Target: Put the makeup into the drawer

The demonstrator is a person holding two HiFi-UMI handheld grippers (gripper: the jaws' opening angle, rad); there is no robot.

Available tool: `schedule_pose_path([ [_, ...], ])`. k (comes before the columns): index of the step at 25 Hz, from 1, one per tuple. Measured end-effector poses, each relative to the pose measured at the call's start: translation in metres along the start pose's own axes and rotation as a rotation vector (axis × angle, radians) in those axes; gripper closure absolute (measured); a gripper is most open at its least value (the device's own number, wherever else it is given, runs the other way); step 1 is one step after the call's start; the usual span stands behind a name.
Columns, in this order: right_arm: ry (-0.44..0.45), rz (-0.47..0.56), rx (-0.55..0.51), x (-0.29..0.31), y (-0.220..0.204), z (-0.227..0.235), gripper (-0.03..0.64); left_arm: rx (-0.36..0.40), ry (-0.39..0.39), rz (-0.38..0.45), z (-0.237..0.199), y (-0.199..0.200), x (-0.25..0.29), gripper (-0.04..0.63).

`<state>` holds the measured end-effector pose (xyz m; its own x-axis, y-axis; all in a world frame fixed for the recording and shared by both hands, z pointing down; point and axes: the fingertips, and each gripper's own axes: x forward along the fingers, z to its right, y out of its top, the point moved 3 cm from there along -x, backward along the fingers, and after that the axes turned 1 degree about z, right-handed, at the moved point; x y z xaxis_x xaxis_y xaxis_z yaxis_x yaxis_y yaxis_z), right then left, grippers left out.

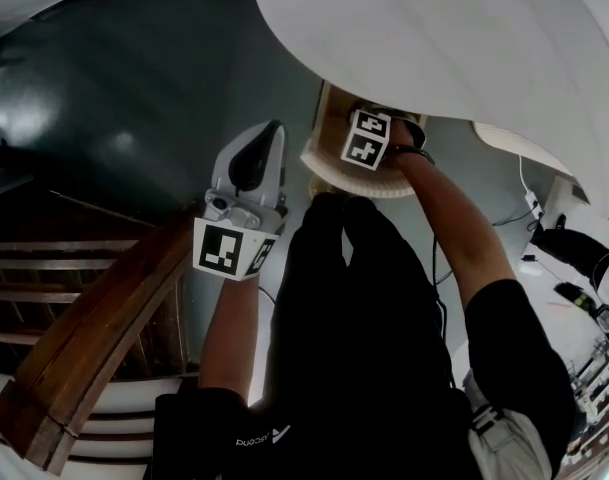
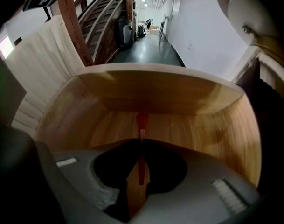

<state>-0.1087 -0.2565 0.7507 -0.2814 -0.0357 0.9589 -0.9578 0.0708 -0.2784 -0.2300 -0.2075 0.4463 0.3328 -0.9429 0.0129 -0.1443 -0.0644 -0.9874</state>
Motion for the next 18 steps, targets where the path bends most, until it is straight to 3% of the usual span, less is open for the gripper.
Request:
schedule_pose_path([
  [11,0.025,0.004,0.042,0.014,-0.010,-0.004,0.561,0.011,0.015,-0.018,-0.005,-0.004,0.003,0.584],
  [18,0.002,0.030,0.059,0.001,-0.011,0.001,0.525,0.017,0.003,-0.025,0.000,-0.004,0.008,0.584],
])
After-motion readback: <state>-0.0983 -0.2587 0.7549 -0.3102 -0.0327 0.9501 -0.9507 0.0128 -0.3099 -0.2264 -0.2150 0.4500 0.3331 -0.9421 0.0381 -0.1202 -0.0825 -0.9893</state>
